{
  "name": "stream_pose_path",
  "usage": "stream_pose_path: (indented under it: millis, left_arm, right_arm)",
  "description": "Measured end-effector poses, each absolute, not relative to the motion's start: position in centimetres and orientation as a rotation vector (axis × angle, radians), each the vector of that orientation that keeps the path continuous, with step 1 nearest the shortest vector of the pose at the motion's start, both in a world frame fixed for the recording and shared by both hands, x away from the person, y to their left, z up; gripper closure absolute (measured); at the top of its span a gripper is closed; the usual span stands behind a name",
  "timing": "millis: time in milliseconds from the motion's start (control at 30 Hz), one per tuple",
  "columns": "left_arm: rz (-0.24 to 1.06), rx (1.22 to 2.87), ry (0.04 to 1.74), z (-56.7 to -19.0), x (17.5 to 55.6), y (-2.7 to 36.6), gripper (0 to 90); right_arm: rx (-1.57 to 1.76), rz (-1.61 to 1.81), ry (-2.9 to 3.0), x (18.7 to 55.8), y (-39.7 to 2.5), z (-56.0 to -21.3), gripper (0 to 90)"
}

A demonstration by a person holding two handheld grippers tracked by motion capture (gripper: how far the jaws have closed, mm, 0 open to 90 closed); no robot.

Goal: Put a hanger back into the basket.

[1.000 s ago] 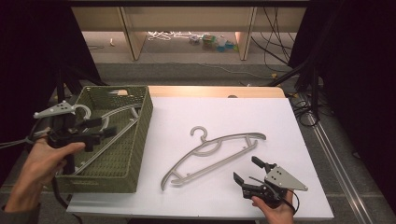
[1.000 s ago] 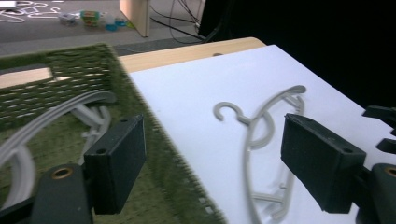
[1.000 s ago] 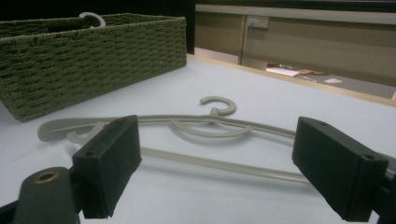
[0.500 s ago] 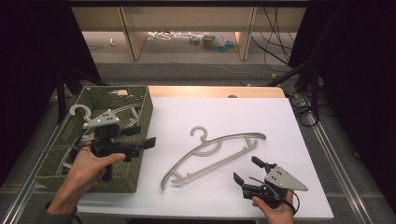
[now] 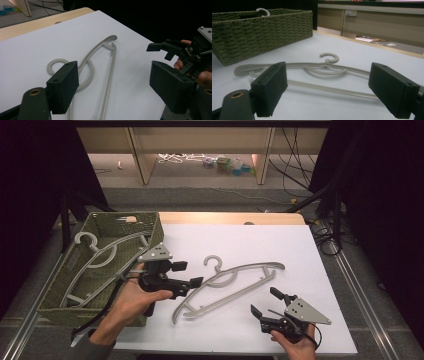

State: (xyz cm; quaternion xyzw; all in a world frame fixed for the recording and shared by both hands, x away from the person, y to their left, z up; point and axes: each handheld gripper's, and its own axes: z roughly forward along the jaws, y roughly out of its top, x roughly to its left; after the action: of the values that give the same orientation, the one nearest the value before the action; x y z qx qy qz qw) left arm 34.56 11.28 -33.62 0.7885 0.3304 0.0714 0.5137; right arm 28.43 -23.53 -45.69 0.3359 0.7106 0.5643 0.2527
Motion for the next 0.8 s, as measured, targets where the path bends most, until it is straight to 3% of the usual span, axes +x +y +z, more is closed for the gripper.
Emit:
stream_pose_path:
  millis: [167, 333, 800]
  left_arm:
    - [0.143, 1.905, 0.78, -33.5, 35.3, 8.7, 22.9]
    - [0.208, 1.933, 0.785, -33.8, 36.8, 7.1, 22.7]
    - [0.069, 1.925, 0.82, -36.2, 40.0, 5.8, 22.3]
  right_arm:
    - [0.905, 1.545, 1.916, 28.5, -23.5, -45.7, 16.1]
    - [0.915, 1.56, 1.918, 28.5, -23.5, -45.7, 16.1]
    - [0.906, 1.547, 1.916, 28.4, -23.5, -45.7, 16.1]
